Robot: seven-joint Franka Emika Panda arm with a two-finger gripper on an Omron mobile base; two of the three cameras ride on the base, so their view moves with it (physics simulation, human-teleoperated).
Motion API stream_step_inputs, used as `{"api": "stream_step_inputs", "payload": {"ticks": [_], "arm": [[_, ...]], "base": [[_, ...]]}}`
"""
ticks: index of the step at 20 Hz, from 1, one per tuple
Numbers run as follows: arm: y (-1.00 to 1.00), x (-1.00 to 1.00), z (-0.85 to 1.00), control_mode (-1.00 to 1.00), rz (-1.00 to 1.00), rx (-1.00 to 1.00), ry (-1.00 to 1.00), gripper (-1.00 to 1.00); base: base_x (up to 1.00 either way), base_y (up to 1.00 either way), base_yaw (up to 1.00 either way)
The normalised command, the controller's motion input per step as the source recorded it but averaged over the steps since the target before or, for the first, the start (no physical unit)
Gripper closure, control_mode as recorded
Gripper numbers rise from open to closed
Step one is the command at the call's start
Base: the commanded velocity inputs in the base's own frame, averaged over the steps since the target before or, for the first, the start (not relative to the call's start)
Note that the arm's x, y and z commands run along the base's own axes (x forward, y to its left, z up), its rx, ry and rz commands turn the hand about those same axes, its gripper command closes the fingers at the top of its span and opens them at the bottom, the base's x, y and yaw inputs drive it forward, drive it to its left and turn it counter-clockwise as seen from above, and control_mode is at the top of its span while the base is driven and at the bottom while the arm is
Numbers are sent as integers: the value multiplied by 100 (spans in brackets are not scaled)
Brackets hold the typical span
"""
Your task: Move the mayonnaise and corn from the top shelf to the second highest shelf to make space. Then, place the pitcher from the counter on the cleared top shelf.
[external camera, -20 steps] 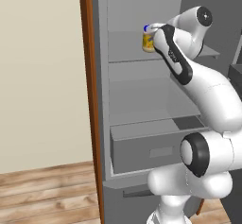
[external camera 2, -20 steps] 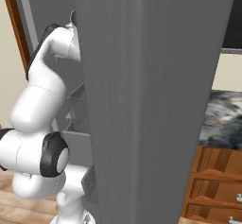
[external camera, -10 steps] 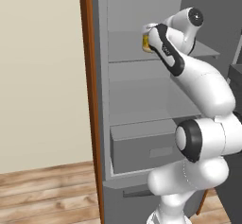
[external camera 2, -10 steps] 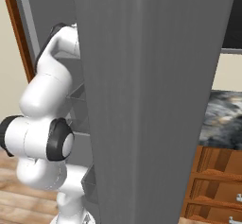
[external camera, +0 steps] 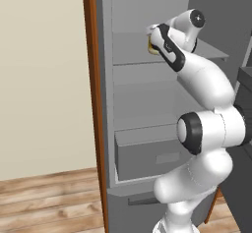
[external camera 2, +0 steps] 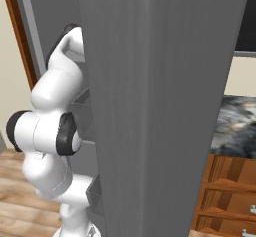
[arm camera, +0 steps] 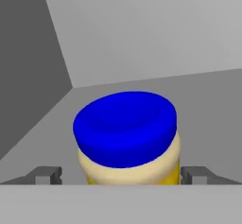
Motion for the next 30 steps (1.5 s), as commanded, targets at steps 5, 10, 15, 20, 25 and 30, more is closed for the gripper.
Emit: {"api": "stream_step_inputs", "payload": {"ticks": [5, 10, 15, 20, 25, 30], "arm": [[0, 37, -3, -100, 0, 0, 0, -100], [0, 27, -8, -100, 0, 0, 0, -100], [0, 20, -15, -100, 0, 0, 0, 100], [0, 4, -9, -100, 0, 0, 0, 100], [0, -13, 0, -100, 0, 0, 0, 100], [2, -87, 0, -100, 3, 0, 0, 100]], "base": [[0, 0, 0], [0, 0, 0], [0, 0, 0], [0, 0, 0], [0, 0, 0], [0, 0, 0]]}}
